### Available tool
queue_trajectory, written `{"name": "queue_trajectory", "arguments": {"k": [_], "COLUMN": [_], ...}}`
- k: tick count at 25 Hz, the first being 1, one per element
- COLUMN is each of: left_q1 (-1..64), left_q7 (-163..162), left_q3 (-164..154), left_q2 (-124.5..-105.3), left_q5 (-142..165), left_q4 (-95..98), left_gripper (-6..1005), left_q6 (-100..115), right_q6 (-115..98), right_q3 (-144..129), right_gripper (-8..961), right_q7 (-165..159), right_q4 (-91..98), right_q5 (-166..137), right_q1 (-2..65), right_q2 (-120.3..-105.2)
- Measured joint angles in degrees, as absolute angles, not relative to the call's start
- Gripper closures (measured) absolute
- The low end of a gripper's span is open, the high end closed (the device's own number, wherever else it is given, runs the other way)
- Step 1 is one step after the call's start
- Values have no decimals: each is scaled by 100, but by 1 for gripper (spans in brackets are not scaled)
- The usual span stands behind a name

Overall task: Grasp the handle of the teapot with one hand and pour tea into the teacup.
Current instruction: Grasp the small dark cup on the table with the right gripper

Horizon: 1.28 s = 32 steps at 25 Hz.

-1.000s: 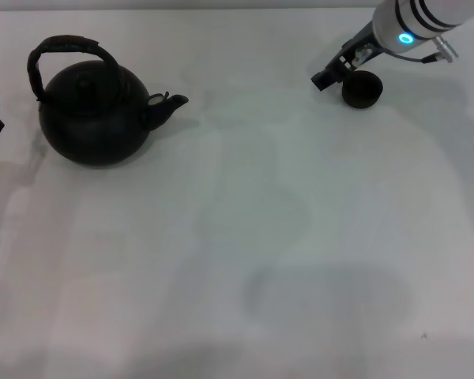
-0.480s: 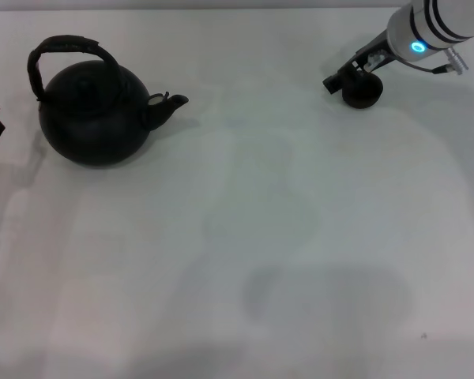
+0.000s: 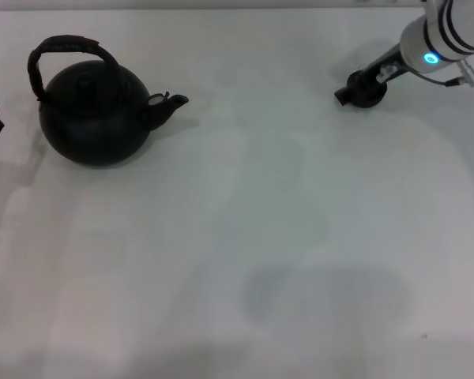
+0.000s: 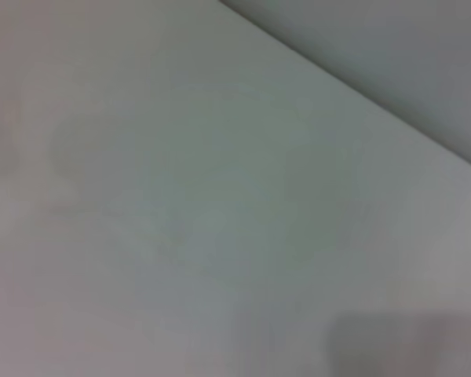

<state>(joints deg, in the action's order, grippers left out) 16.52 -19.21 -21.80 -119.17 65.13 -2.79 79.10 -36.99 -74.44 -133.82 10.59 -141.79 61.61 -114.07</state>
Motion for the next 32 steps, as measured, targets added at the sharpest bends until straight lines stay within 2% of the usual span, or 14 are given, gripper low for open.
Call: {"name": "queue_trajectory", "arguments": {"k": [20, 32], "left_q1": [1722, 1705], "left_q7": [-1925, -1925], "left_q3": [-2161, -2162], "left_q2": [-11906, -11908], "left_q5": [6505, 6495], "left_q4": [-263, -263], "left_gripper": [153, 153], "left_q6": [7981, 7990], "right_q6": [-3991, -4481], "right_q3": [-7444, -7444], "right_gripper": [195, 225], "right_q7": [-13483, -13552], "right_q4": [1179, 1972], "right_q5": [-14188, -14213], "right_q1": [6078, 5754], "right_q2": [-11334, -11276]}}
